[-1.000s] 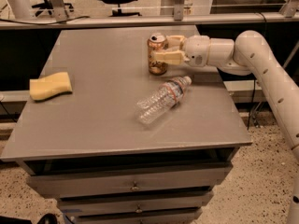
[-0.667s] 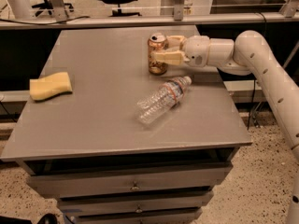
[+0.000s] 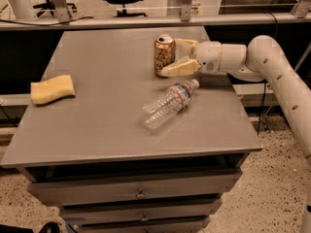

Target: Place orange can upright

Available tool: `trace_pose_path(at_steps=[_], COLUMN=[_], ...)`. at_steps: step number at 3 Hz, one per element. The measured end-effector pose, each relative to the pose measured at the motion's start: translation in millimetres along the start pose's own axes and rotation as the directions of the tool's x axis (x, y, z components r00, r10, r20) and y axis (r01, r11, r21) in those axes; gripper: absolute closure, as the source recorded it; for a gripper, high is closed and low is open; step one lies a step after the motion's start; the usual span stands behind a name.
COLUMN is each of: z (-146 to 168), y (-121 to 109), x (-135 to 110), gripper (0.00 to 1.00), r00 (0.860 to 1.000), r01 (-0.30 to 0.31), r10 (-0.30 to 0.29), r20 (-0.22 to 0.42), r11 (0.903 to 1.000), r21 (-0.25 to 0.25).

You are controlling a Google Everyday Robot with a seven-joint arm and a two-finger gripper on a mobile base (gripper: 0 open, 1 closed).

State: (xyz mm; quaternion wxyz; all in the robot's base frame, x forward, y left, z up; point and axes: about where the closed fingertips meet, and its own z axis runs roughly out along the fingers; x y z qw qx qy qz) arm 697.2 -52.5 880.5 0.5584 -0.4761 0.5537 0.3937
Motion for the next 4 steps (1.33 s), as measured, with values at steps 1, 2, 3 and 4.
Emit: trace_pose_path(at_steps=[1, 2, 3, 4], z=[-14, -44, -86, -127], y=[3, 3, -4, -9], x=[5, 2, -9, -23], gripper=[0.0, 0.0, 0.0, 0.0], r00=[1.0, 0.999, 0.997, 0.996], r01=[-0.007, 0.004, 0.034, 0.049], r10=[0.007, -0.001, -0.024, -0.029], r20=[-0.02, -0.05, -0.078, -0.089], r11=[1.0, 0.9988, 0.9912, 0.9735], r21=[0.002, 0.048, 0.128, 0.224])
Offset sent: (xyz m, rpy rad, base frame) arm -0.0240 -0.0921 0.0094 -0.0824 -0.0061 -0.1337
